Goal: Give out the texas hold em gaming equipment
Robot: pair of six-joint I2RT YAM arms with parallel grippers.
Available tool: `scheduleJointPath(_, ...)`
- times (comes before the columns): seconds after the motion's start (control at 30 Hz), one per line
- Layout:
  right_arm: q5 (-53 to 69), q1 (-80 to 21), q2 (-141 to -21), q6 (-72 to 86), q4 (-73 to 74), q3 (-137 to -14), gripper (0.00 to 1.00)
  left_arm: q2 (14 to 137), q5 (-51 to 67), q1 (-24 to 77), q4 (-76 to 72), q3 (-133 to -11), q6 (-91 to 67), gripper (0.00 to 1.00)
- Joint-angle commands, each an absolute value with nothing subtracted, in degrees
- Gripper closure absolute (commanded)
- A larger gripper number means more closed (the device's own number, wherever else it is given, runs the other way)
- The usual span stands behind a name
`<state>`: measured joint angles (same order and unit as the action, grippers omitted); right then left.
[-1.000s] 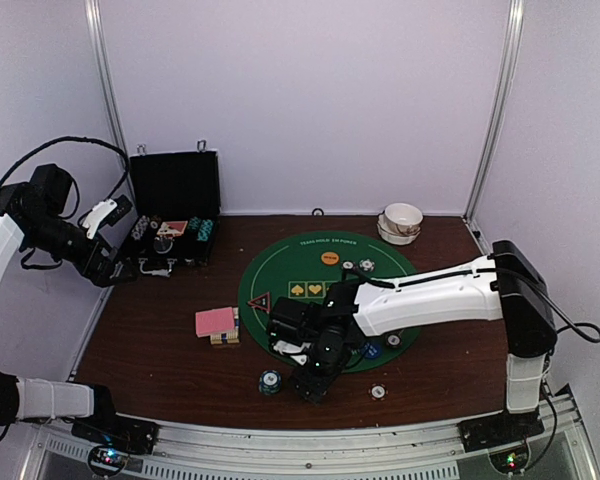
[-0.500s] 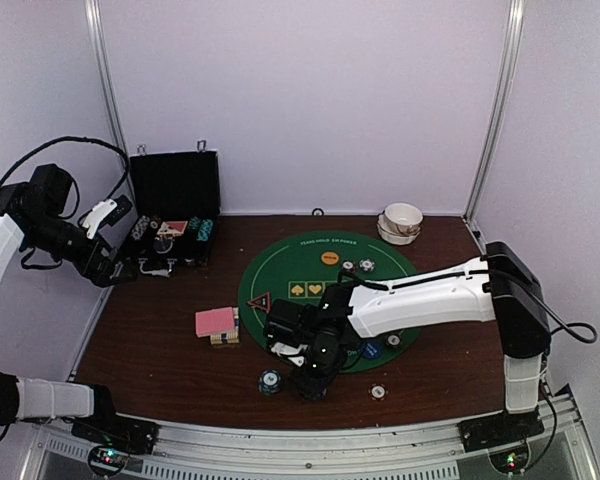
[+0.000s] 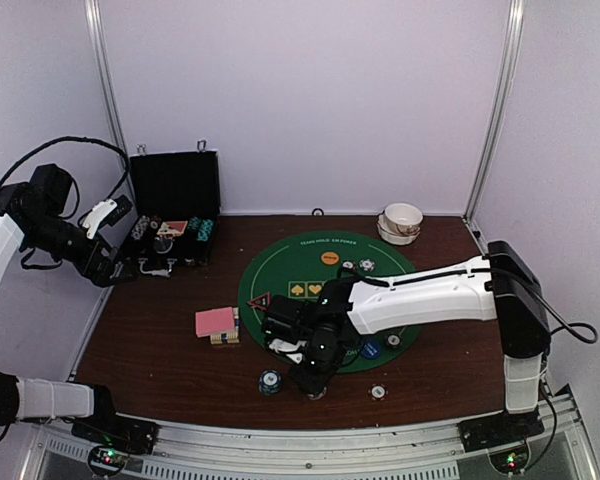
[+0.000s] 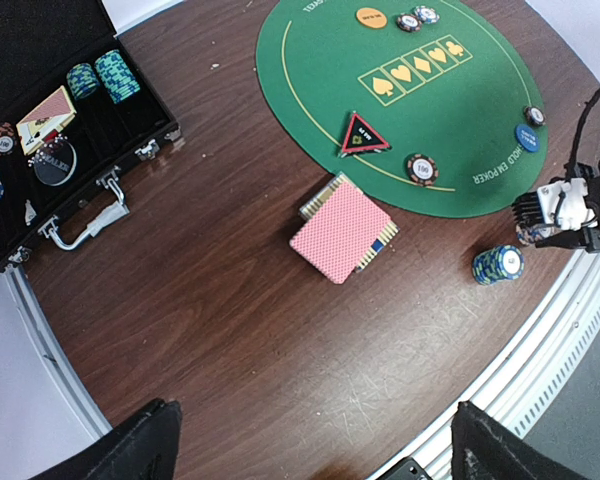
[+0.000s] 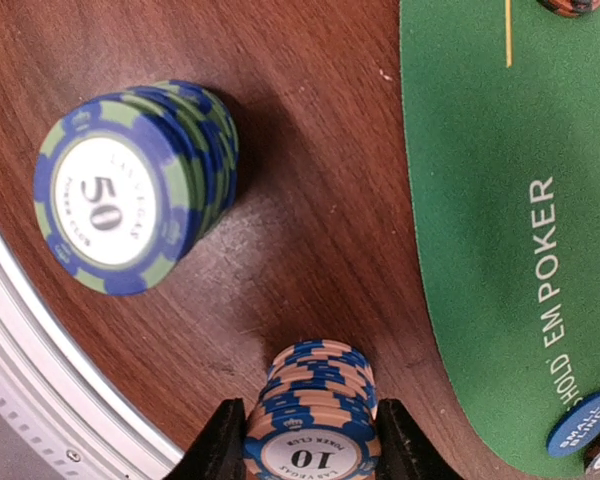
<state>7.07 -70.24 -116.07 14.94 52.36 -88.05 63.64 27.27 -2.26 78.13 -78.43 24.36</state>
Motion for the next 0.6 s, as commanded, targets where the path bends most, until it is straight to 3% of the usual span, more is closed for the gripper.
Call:
scheduleJointPath(0.0, 5.85, -69.84, -114.60, 14.69, 54.99, -91.87, 0.83, 63.25, 27.90, -2.64, 78.50, -79.72, 24.78, 0.03)
scheduleJointPath(0.1, 5.37, -69.07, -113.75, 14.72, 56.87, -94.11, 0.88, 63.26, 27.80, -2.64, 78.53, -79.72, 24.80, 0.02)
scheduleJointPath(0.3, 3.64, -64.49, -112.99, 15.45, 58.21, -99.87, 0.89, 63.16, 27.93, -2.64, 78.47, -79.54, 24.87, 0.02)
scheduleJointPath(0.57, 1.52, -57.46, -123.67, 15.73, 59.11, -113.24, 0.89, 63.08, 28.13, -2.64, 78.39, -79.54, 24.78, 0.02)
